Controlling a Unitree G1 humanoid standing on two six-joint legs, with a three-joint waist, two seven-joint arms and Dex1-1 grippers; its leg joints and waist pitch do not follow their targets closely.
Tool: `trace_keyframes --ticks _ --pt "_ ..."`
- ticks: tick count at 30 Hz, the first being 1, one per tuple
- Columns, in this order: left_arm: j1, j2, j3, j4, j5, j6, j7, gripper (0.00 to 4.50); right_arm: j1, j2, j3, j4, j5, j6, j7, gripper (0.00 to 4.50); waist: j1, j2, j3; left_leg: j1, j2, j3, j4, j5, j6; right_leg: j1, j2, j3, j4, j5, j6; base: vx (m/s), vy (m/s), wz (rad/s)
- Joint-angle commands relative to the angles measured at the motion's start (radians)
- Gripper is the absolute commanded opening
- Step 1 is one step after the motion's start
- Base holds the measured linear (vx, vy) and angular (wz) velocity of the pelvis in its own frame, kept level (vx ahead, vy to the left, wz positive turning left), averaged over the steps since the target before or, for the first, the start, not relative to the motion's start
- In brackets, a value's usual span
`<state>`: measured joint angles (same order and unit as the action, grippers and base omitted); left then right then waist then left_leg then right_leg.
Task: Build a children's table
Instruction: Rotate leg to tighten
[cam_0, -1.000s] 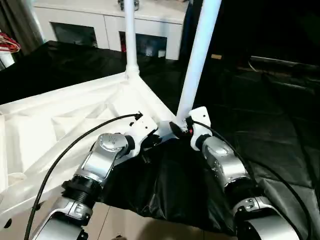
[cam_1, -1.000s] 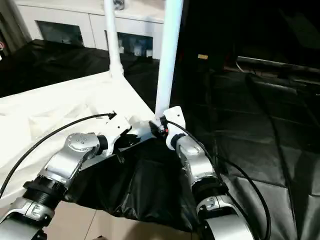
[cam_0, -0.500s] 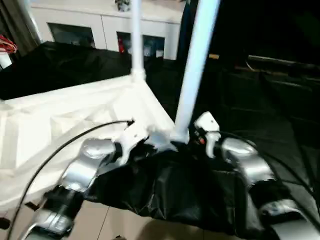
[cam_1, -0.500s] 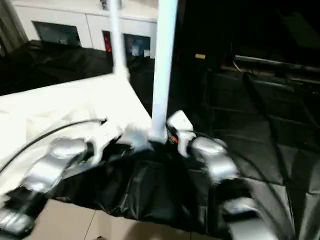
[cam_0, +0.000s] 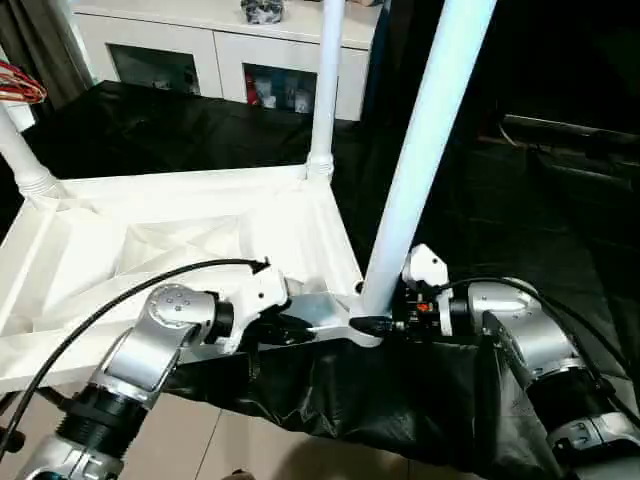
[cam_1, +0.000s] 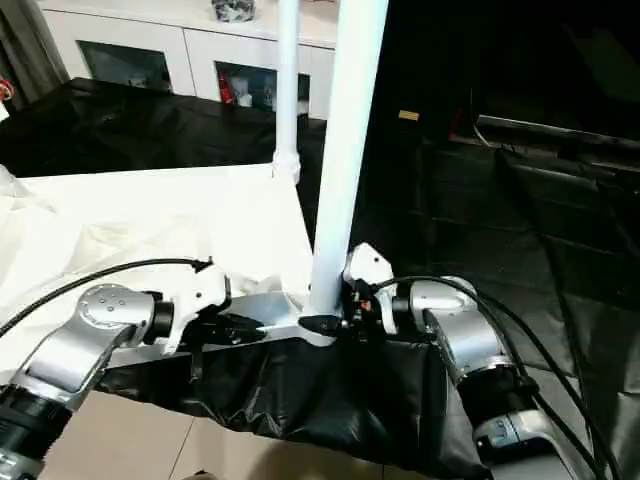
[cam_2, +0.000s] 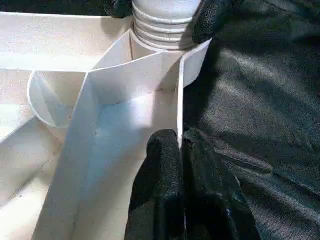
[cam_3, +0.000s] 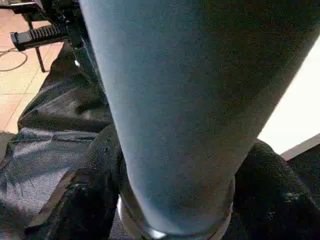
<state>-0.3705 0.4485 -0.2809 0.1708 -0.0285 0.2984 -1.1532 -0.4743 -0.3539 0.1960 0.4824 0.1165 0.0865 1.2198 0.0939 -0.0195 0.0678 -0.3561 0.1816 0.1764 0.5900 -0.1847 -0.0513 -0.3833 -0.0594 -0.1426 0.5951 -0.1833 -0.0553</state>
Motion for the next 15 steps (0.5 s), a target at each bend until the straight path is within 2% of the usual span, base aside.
trace_keyframes --ticks 1,5,7,9,10,11,12,14,15 --pt "-0.020 -0.024 0.007 -0.045 -0.042 -0.016 0.011 0.00 0.015 0.014 0.051 -0.035 0.011 0.012 0.044 2.70 -0.001 -0.005 -0.069 0.007 0.066 -0.023 -0.061 -0.143 0.079 0.052 -0.112 0.083 -0.084 -0.312 -0.114 0.000 0.000 0.00" --pt "-0.028 -0.039 0.012 -0.033 -0.028 -0.018 0.048 0.00 0.028 0.032 0.056 -0.047 0.009 0.026 0.017 2.66 -0.001 -0.006 -0.069 0.007 0.066 -0.023 -0.061 -0.145 0.079 0.051 -0.112 0.083 -0.085 -0.317 -0.113 0.000 0.000 0.00" --pt "-0.052 -0.070 0.020 0.002 -0.004 -0.017 0.114 0.00 0.025 0.081 0.039 -0.012 -0.020 0.033 -0.104 2.66 -0.002 -0.008 -0.068 0.006 0.066 -0.023 -0.062 -0.140 0.076 0.050 -0.111 0.083 -0.085 -0.322 -0.108 0.000 0.000 0.00" --pt "-0.083 -0.109 0.026 0.046 0.029 -0.004 0.203 0.00 0.008 0.156 0.007 0.055 -0.067 0.026 -0.305 2.66 -0.011 -0.007 -0.063 0.010 0.064 -0.025 -0.064 -0.161 0.051 0.046 -0.111 0.081 -0.093 -0.373 -0.096 0.000 0.000 0.00" --pt "-0.083 -0.109 0.026 0.046 0.029 -0.004 0.203 0.00 0.008 0.156 0.007 0.055 -0.067 0.026 -0.305 2.65 -0.012 -0.005 -0.064 0.012 0.063 -0.026 -0.064 -0.169 0.042 0.045 -0.112 0.079 -0.095 -0.388 -0.094 0.000 0.000 0.00" --pt "-0.103 -0.132 0.033 0.072 0.044 0.013 0.254 0.00 -0.008 0.195 -0.016 0.093 -0.077 0.044 -0.407 2.65 -0.015 -0.008 -0.064 0.009 0.060 -0.027 -0.064 -0.186 0.035 0.052 -0.117 0.077 -0.099 -0.420 -0.081 0.000 0.000 0.00" --pt "-0.115 -0.145 0.035 0.089 0.053 0.016 0.281 0.00 -0.016 0.220 -0.030 0.115 -0.081 0.046 -0.465 2.65 -0.016 -0.006 -0.061 0.016 0.061 -0.026 -0.065 -0.196 0.033 0.043 -0.115 0.078 -0.105 -0.439 -0.074 0.000 0.000 0.00" --pt "-0.126 -0.156 0.036 0.103 0.062 0.020 0.305 0.00 -0.023 0.241 -0.041 0.132 -0.084 0.047 -0.514 2.65 -0.019 -0.005 -0.063 0.017 0.061 -0.028 -0.064 -0.213 0.027 0.045 -0.118 0.077 -0.106 -0.454 -0.072 0.000 0.000 0.00" --pt "-0.158 -0.192 0.050 0.141 0.075 0.039 0.376 0.00 -0.046 0.303 -0.081 0.176 -0.077 0.069 -0.649 2.65 -0.021 -0.004 -0.063 0.016 0.063 -0.028 -0.066 -0.207 0.025 0.044 -0.117 0.080 -0.104 -0.435 -0.073 0.000 0.000 0.00"
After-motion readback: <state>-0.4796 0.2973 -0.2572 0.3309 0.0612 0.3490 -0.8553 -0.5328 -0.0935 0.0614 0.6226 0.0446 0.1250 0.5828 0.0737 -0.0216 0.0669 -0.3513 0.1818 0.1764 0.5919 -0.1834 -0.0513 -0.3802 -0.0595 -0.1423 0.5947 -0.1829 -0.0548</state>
